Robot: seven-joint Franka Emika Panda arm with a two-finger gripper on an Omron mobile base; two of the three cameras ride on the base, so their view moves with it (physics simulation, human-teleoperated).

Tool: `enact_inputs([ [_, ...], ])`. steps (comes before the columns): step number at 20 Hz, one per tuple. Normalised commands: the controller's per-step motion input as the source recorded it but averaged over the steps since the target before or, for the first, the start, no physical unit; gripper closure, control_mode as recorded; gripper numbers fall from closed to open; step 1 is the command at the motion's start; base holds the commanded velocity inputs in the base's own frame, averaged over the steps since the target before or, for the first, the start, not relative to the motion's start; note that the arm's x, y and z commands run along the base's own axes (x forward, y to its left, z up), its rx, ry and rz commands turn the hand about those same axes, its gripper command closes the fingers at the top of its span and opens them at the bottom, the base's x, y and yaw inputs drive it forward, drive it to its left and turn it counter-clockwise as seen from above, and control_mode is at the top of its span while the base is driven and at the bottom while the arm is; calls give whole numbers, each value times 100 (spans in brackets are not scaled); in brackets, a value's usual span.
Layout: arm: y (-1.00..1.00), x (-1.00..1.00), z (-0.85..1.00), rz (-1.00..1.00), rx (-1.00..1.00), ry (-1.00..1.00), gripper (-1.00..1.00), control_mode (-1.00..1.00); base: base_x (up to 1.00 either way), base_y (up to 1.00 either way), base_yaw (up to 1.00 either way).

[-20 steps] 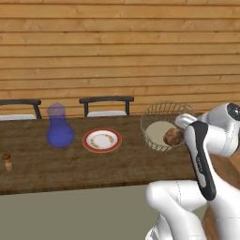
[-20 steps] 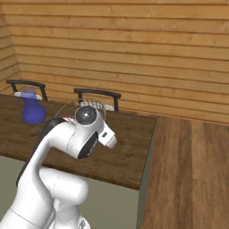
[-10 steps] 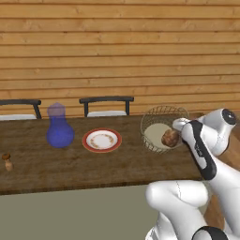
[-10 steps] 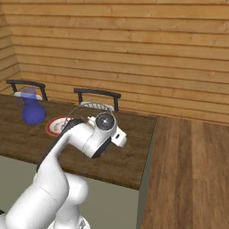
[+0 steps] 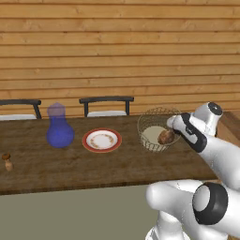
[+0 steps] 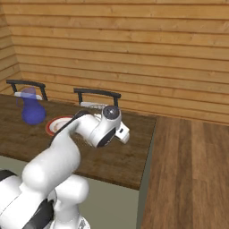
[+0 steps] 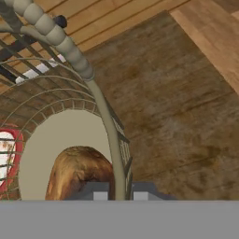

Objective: Open the cabinet, pick up the bread from the cabinet and place it in the basket. Then move the basket to the dining counter.

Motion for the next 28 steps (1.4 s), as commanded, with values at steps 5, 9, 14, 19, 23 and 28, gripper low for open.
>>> enact_inputs([
  [5, -9, 25, -30, 3, 0, 2, 100, -100, 0, 0, 0],
  [9, -7, 18, -39, 5, 0, 0, 100, -100, 0, 0, 0],
  [14, 0, 20, -41, 2, 0, 0, 100, -100, 0, 0, 0],
  [19, -3, 23, -38, 0, 0, 5, 100, -100, 0, 0, 0],
  [23, -4, 13, -33, 0, 0, 5, 100, -100, 0, 0, 0],
  [28, 0, -13, -4, 1, 0, -2, -100, -100, 0, 0, 0],
])
